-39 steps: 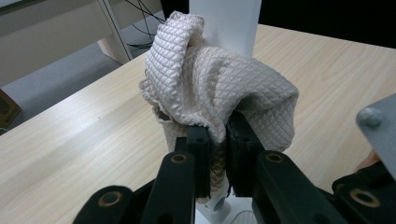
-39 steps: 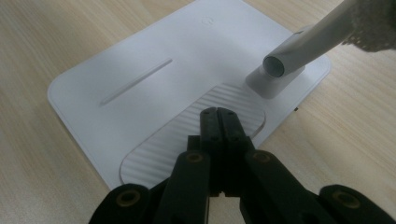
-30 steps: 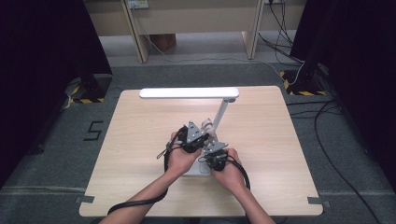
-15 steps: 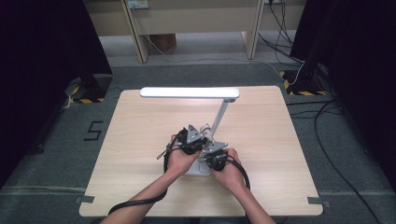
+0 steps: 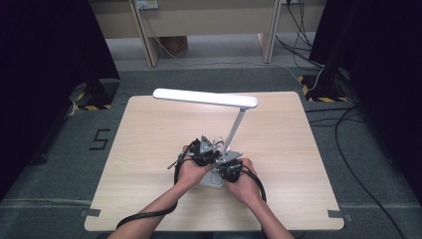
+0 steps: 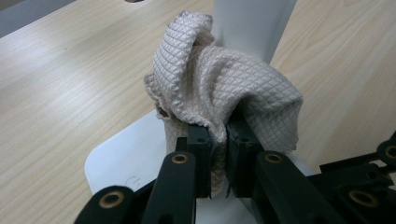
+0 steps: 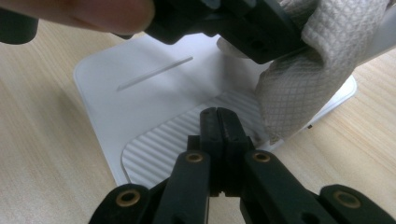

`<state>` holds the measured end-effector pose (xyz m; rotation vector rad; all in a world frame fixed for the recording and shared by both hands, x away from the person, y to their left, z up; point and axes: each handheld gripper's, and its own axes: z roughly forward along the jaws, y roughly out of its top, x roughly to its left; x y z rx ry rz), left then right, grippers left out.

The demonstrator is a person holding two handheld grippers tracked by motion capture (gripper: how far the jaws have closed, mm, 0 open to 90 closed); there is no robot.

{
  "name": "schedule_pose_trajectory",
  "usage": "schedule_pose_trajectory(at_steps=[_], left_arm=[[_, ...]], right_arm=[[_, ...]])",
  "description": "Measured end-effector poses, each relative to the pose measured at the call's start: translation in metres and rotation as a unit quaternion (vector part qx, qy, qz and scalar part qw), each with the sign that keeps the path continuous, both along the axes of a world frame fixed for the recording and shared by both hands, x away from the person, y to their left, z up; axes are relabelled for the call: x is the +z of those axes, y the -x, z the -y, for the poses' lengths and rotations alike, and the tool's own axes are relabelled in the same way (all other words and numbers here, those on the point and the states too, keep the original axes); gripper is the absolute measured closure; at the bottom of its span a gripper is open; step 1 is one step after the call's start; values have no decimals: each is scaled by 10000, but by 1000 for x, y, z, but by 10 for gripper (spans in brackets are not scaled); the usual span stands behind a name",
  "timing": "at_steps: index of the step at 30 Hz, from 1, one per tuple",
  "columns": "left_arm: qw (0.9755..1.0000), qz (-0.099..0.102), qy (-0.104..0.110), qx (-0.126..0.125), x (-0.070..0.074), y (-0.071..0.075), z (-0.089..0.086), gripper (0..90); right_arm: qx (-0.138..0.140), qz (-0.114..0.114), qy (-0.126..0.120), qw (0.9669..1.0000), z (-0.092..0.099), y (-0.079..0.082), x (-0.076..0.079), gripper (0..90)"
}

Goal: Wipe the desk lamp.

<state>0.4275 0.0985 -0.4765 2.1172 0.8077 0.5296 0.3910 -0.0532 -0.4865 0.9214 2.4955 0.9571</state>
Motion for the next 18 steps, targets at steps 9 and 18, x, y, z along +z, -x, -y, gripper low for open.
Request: schedule_pose_trajectory(at_steps=[9,18], left_arm=[[9998,124,-142,-38,11,7,-13,821],[9990,244,-281,-263,33,26,-26,821]], right_arm=[[-277,124,-242,9992,12,7,11,736],[-307,813,-645,9941,24,15,36,502]])
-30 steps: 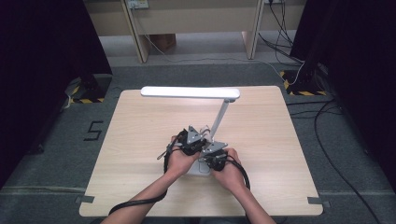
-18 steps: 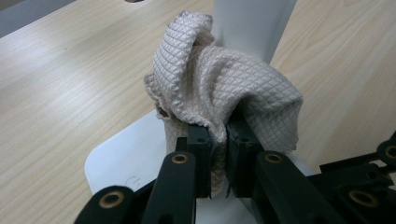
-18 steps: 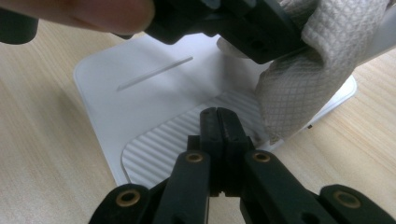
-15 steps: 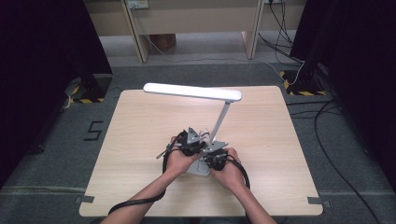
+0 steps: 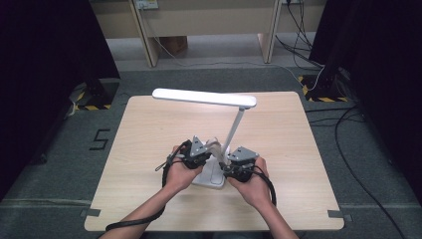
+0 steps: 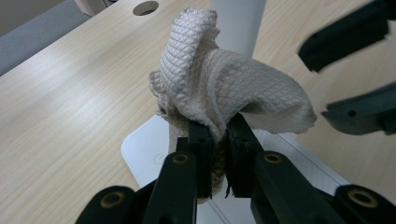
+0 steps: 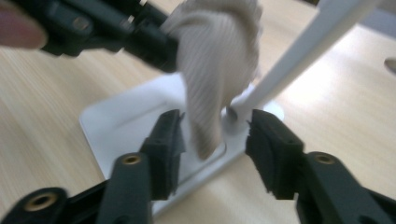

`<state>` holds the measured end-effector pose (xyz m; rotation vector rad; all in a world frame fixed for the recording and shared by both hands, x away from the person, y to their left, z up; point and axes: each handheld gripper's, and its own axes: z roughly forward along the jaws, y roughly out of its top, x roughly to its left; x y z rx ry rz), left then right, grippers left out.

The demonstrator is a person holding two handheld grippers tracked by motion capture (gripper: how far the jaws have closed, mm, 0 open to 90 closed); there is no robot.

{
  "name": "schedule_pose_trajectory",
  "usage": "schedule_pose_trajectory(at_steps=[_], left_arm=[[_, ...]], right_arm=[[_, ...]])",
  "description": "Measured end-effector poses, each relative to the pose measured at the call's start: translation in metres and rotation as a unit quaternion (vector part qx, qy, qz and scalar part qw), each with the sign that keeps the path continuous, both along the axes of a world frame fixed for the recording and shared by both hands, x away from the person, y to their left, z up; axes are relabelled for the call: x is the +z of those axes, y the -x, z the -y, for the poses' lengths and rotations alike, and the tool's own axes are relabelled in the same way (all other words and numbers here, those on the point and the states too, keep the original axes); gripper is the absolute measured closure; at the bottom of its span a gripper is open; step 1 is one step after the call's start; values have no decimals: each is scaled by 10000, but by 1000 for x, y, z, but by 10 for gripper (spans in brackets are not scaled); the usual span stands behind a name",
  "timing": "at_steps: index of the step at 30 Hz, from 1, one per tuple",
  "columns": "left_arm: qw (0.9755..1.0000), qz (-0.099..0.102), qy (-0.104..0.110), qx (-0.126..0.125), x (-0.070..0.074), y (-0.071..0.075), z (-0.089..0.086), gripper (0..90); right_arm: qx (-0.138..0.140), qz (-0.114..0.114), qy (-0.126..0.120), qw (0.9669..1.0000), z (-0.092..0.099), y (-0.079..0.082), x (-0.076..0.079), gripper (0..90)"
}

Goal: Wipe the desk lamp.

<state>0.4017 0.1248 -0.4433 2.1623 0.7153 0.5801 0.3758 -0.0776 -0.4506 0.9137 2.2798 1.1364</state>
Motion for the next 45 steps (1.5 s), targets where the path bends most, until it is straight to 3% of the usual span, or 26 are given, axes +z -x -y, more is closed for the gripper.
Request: schedule_pose_trajectory(at_steps=[9,14,25,34,42,45], left_arm=[[9999,44,-11,-92,8,7,-9,820],[9998,87,-39,-154,10,9,-9,820],[9996,143,-13,-235,13,13,-11,818],[9994,174,17,-299,16,17,-13,816],[9990,193,-67,-390,17,18,-10,816],[9989,157,-70,-426,17,18,-10,815]], right_arm=[[499,405,-324,9974,-17,-1,17,427],[598,398,1,9974,-19,-7,16,465],[785,337,92,9963,-21,-12,13,537],[826,481,112,9954,-17,-9,18,593],[682,524,199,9961,-12,-11,20,463],[767,423,139,9961,-12,-11,22,439]])
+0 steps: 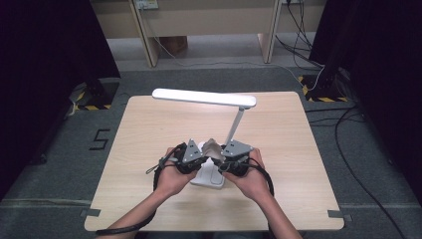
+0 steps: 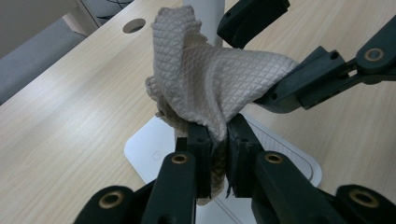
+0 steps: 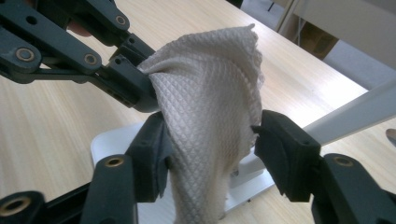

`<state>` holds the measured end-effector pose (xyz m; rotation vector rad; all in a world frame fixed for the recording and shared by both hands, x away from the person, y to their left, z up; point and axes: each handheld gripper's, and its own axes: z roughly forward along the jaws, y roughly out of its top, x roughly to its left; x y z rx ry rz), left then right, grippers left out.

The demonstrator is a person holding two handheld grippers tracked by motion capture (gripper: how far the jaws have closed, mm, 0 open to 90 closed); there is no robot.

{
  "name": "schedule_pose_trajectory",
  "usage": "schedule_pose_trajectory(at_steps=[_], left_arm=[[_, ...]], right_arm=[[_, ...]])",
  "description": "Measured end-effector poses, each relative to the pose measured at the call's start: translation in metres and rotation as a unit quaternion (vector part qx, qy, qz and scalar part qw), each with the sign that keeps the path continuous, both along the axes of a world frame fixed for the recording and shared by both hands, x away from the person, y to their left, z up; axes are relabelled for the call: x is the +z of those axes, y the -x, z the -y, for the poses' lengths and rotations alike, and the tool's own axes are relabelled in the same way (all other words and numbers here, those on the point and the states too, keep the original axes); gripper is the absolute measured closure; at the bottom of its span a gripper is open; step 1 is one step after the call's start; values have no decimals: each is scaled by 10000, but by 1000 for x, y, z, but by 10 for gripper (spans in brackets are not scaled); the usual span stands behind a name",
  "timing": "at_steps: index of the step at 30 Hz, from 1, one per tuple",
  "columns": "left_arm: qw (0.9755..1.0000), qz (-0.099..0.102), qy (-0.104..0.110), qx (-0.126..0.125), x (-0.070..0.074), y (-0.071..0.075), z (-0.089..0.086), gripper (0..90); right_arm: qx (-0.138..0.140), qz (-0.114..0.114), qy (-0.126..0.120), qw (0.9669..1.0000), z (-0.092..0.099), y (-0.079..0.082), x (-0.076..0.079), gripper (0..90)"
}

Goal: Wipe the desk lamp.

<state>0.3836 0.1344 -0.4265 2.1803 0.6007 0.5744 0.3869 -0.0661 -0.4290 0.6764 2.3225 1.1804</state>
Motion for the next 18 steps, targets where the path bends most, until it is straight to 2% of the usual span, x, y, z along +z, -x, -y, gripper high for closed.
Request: schedule_pose_trajectory(at_steps=[2,4,7,9,10,16,18], left_arm=[[10000,3,-32,-18,0,-1,0,816],[10000,6,-45,-19,1,-1,0,816],[10000,16,-57,-28,2,-1,0,816],[10000,14,-51,-36,2,-1,0,816],[10000,6,-12,-36,2,0,0,815],[9999,-39,17,-109,-3,4,5,801],[9998,-50,128,-146,-4,6,8,790]], right_arm=[[129,-62,-121,9998,-2,1,1,468],[239,-23,62,9997,-3,2,2,547],[236,4,124,9996,-3,1,2,599],[261,24,138,9996,-3,1,2,669],[255,78,104,9996,-3,2,2,746],[163,92,143,9997,0,10,0,827],[149,117,174,9997,2,11,0,830]])
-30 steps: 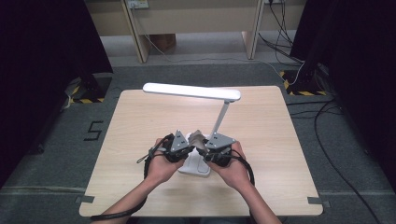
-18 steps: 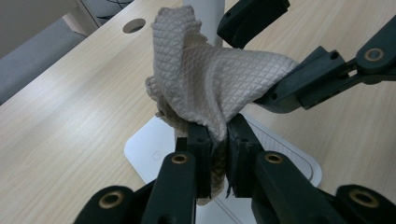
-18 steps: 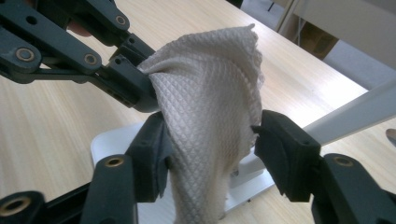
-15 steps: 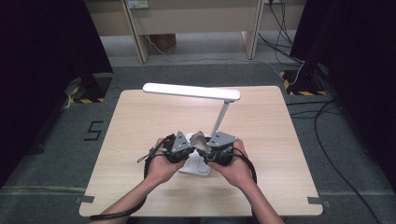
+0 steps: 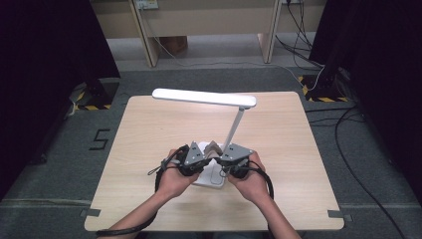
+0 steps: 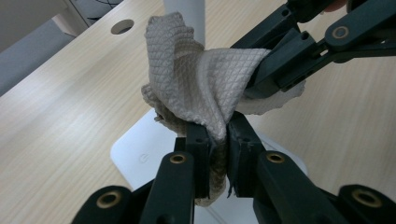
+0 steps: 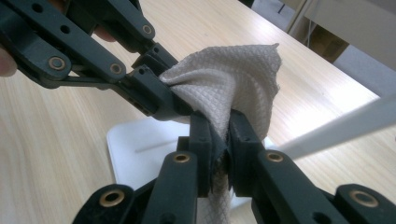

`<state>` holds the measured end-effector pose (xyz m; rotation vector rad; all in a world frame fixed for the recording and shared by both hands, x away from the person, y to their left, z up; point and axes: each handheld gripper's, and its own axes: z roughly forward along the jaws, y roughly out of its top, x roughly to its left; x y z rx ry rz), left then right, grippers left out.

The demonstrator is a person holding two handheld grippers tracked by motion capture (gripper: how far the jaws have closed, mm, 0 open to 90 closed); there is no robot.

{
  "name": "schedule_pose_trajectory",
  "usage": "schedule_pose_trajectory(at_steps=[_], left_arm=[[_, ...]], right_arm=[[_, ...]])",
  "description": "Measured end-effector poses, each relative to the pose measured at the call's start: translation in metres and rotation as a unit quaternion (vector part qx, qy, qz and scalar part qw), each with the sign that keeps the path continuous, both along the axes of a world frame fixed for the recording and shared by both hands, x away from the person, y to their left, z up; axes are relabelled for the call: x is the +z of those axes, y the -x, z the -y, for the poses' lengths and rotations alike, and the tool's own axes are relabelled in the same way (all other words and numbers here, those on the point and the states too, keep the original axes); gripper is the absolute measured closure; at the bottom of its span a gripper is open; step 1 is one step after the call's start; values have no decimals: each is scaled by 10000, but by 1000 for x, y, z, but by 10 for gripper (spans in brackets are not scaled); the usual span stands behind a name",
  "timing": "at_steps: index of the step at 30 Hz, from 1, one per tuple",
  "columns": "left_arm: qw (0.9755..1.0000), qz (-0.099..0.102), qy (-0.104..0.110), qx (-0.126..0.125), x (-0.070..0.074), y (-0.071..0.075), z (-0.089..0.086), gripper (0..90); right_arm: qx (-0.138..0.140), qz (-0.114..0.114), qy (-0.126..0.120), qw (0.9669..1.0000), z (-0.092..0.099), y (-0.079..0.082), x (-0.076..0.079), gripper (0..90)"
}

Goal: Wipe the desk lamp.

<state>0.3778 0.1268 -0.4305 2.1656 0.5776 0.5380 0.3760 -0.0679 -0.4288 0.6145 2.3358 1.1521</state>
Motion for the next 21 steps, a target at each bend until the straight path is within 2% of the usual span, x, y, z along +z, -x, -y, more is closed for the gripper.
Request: schedule_pose_trajectory(at_steps=[3,4,5,6,7,8,10,12,13,14,15,16,17,18,20,21], left_arm=[[9999,4,113,-75,1,2,3,717],[9998,-4,171,-97,2,2,4,643],[9998,4,158,-115,3,2,5,608],[9998,0,168,-118,3,3,4,608],[9998,11,195,-89,4,3,4,558],[9998,0,200,-75,4,4,2,558],[9999,-27,153,-68,3,4,0,534],[9999,-84,17,-85,1,3,-6,533],[9996,-126,-226,-87,-4,0,-10,551],[9996,-126,-226,-87,-4,0,-10,560],[9990,-206,-384,-46,-12,-5,-14,567],[9990,-206,-384,-46,-12,-5,-14,573],[9982,-303,-509,-19,-20,-10,-16,576],[9978,-338,-562,-32,-24,-11,-16,577],[9975,-376,-596,-57,-27,-12,-16,577],[9973,-405,-607,-70,-28,-12,-16,576]], right_arm=[[-115,-24,14,9999,7,4,2,834],[-216,-22,13,9998,15,6,3,836],[-295,-4,24,9996,19,7,4,836],[-295,-4,24,9996,19,7,4,836],[-471,35,17,9989,30,9,7,837],[-471,35,17,9989,30,9,7,837],[-633,45,-52,9980,43,9,11,837],[-836,101,-76,9964,56,10,17,837],[-993,177,-169,9948,67,10,24,837],[-993,177,-169,9948,67,10,24,837],[-1167,270,-269,9924,76,10,33,837],[-1167,270,-269,9924,76,10,33,837],[-1323,363,-380,9898,83,8,44,836],[-1388,426,-418,9885,85,7,49,836],[-1428,501,-454,9874,87,6,55,836],[-1479,602,-519,9858,89,3,66,836]])
